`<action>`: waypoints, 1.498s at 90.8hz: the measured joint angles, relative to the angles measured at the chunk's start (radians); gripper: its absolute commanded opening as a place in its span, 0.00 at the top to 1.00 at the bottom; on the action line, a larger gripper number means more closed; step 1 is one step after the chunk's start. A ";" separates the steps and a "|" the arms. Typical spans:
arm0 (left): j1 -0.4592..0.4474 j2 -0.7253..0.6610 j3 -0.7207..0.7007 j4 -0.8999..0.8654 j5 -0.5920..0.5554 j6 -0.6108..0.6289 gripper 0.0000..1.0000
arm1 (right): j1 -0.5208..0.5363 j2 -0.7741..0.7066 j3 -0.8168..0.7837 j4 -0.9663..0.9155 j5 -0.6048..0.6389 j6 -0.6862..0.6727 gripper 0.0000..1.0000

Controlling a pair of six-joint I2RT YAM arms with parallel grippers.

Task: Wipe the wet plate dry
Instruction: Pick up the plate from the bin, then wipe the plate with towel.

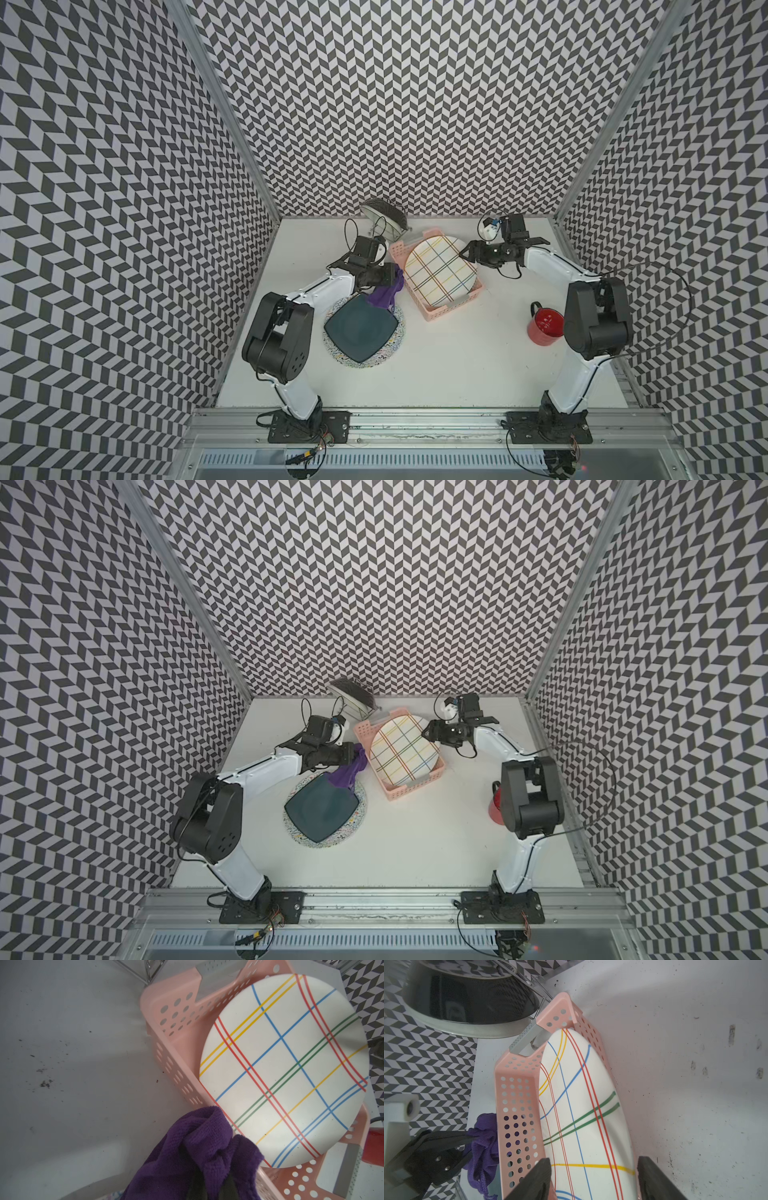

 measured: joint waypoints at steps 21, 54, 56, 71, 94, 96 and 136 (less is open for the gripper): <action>-0.014 0.039 0.000 0.047 0.045 -0.008 1.00 | -0.001 -0.075 -0.086 0.110 -0.123 0.045 0.44; -0.031 0.053 0.000 0.072 0.071 -0.026 1.00 | 0.031 -0.063 -0.191 0.260 -0.227 0.162 0.80; -0.031 0.050 0.000 0.072 0.072 -0.026 1.00 | 0.033 -0.060 -0.191 0.260 -0.228 0.167 0.83; 0.005 -0.041 -0.002 0.050 0.084 -0.044 1.00 | 0.031 -0.070 -0.175 0.242 -0.176 0.184 0.97; 0.066 -0.296 0.087 0.054 0.079 -0.062 1.00 | 0.046 -0.274 -0.221 0.348 -0.162 0.303 1.00; 0.061 -0.303 0.105 0.060 0.078 -0.061 1.00 | 0.054 -0.298 -0.235 0.378 -0.165 0.329 1.00; -0.203 -0.232 0.154 0.135 0.042 -0.031 1.00 | 0.246 -0.360 -0.439 0.945 -0.138 0.990 1.00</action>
